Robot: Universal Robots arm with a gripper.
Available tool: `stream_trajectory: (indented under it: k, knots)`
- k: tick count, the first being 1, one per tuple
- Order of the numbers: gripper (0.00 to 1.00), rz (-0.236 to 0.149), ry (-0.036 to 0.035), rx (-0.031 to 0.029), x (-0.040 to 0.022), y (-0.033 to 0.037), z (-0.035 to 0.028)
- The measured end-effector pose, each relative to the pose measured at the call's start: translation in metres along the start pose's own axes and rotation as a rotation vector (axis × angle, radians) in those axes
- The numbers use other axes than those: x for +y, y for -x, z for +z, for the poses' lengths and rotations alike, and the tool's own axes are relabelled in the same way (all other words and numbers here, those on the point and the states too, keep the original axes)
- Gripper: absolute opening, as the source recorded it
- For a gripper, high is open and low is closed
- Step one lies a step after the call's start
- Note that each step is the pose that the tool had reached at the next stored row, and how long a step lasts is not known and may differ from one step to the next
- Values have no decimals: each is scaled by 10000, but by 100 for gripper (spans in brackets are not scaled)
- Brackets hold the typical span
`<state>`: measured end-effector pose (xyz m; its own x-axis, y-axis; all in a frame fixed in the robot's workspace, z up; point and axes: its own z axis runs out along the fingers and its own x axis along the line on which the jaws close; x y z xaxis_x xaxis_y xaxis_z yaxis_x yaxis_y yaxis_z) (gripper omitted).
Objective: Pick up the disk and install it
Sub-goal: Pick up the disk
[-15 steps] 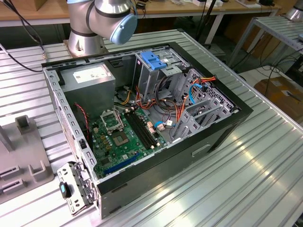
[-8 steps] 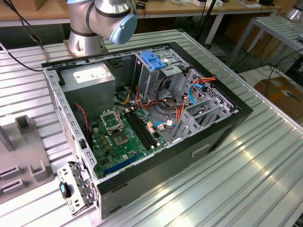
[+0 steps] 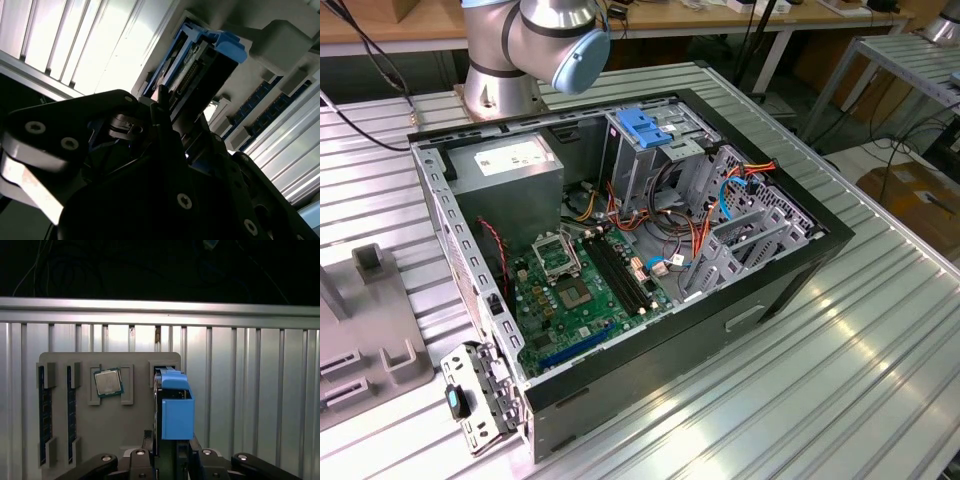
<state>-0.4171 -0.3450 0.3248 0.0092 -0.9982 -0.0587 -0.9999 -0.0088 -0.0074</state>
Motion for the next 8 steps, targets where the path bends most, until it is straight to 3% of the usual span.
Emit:
stream_trajectory:
  k: [2, 5, 6, 8]
  knots:
    - [35, 0, 5, 2, 0, 0, -8]
    - [35, 0, 0, 18, -1, 8, -136]
    - [35, 0, 0, 69, -1, 13, -217]
    - [35, -1, 1, 132, -2, 17, -288]
